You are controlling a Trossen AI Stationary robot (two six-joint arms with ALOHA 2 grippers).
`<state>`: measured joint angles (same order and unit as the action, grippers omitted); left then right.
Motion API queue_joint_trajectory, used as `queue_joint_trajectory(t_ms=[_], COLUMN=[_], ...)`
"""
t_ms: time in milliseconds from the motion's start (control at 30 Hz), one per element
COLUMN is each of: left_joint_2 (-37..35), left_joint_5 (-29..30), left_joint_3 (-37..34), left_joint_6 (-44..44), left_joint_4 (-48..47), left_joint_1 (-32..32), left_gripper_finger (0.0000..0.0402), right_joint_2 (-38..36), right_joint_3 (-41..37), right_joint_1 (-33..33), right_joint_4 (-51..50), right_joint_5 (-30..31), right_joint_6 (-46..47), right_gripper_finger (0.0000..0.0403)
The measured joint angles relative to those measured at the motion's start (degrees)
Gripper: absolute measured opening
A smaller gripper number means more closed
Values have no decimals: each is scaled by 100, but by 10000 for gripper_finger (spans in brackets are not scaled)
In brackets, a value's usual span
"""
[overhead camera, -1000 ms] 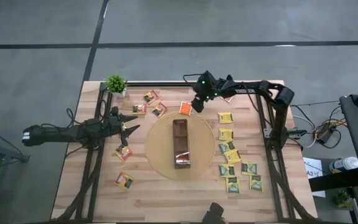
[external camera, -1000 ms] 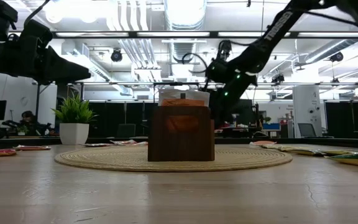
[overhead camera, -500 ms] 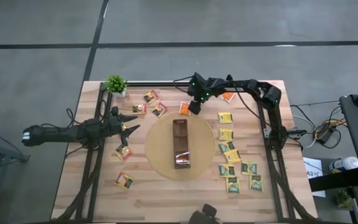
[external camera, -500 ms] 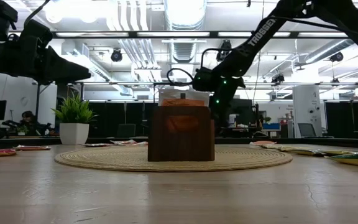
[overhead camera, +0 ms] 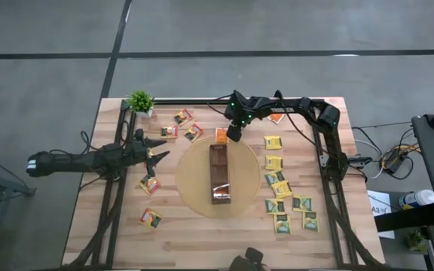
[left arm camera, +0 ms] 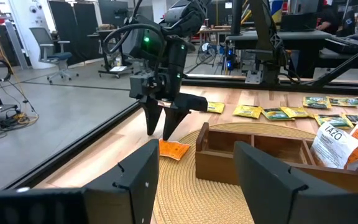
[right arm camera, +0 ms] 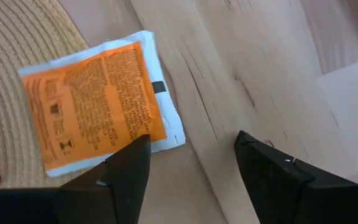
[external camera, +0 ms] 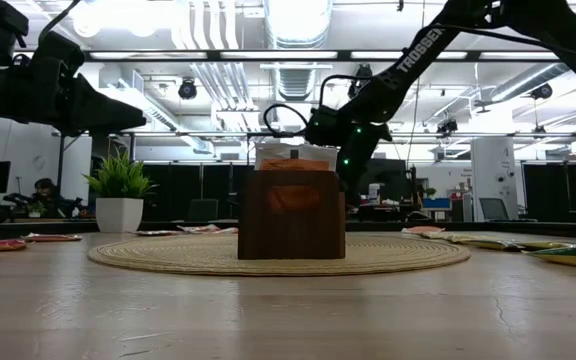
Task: Pick & Place Tea
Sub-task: Put the left white tea bag into the bottom section of the wooden organizer
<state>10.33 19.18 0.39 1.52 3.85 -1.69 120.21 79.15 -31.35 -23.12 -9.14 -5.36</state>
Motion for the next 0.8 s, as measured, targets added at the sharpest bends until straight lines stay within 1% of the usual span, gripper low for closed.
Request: queue_joint_trajectory(t_ms=[100, 500, 567, 700, 800], left_joint_2=[0, 0, 2, 2, 2], left_joint_5=[0, 0, 0, 0, 0], left_joint_3=[0, -1, 0, -1, 0], left_joint_6=[0, -1, 0, -1, 0], left_joint_4=[1, 1, 0, 1, 1], left_joint_1=[0, -2, -2, -2, -2], left_gripper_finger=[202, 202, 202, 202, 202], right_joint_2=[-26, -346, -348, -318, -210], right_joint_3=[0, -37, -39, -46, -59], right_joint_1=[-13, -39, -37, 9, 105], right_joint_4=[-84, -457, -374, -56, 110], right_joint_5=[193, 311, 214, -296, -286], right_joint_6=[-69, -62, -64, -138, -151], right_gripper_finger=[227, 226, 226, 226, 226])
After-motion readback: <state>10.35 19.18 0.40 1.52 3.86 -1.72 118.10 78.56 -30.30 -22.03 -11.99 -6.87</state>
